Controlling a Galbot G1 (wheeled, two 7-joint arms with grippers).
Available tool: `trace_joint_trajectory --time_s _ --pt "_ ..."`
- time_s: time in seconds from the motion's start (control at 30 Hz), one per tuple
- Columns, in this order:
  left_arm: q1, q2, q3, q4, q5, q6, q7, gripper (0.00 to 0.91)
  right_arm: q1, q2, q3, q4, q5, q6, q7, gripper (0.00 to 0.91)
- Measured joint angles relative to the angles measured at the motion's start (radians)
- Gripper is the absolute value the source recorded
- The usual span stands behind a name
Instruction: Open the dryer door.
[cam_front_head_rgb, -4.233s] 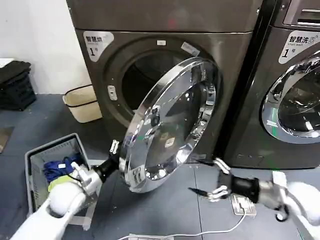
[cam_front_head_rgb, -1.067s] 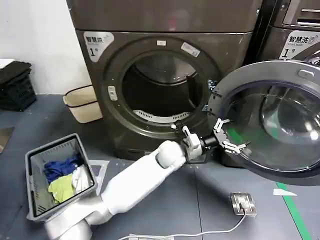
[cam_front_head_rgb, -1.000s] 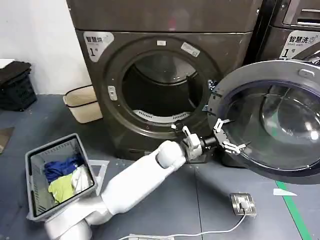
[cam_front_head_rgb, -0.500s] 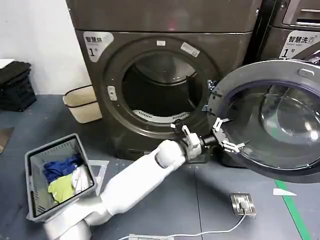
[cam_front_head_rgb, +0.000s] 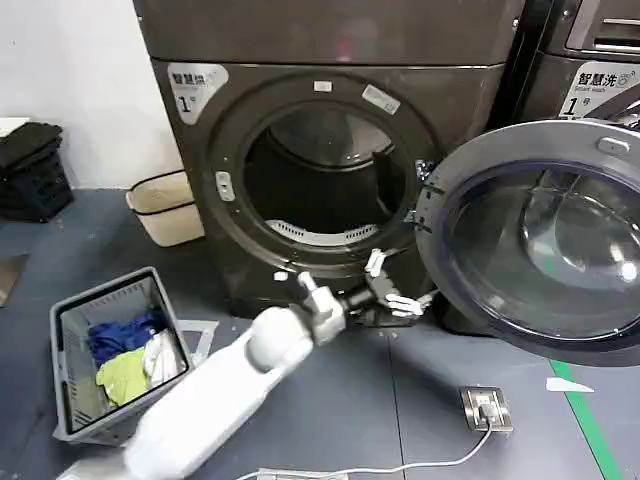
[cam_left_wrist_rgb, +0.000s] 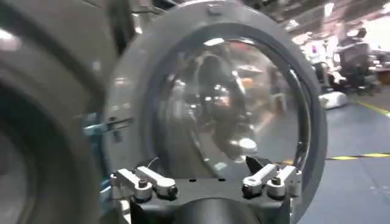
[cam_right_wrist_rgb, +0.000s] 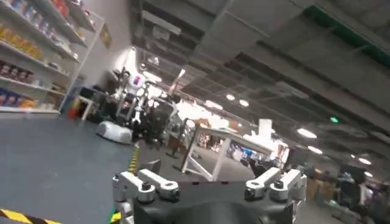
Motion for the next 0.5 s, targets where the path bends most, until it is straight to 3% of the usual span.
trace_joint_trajectory --time_s 0.5 --pt "0.43 0.188 -0.435 -0.254 -0.145 0.151 -0.187 0.907 0.015 -0.041 -0.013 -0.048 -0.022 -0.009 0.001 0.907"
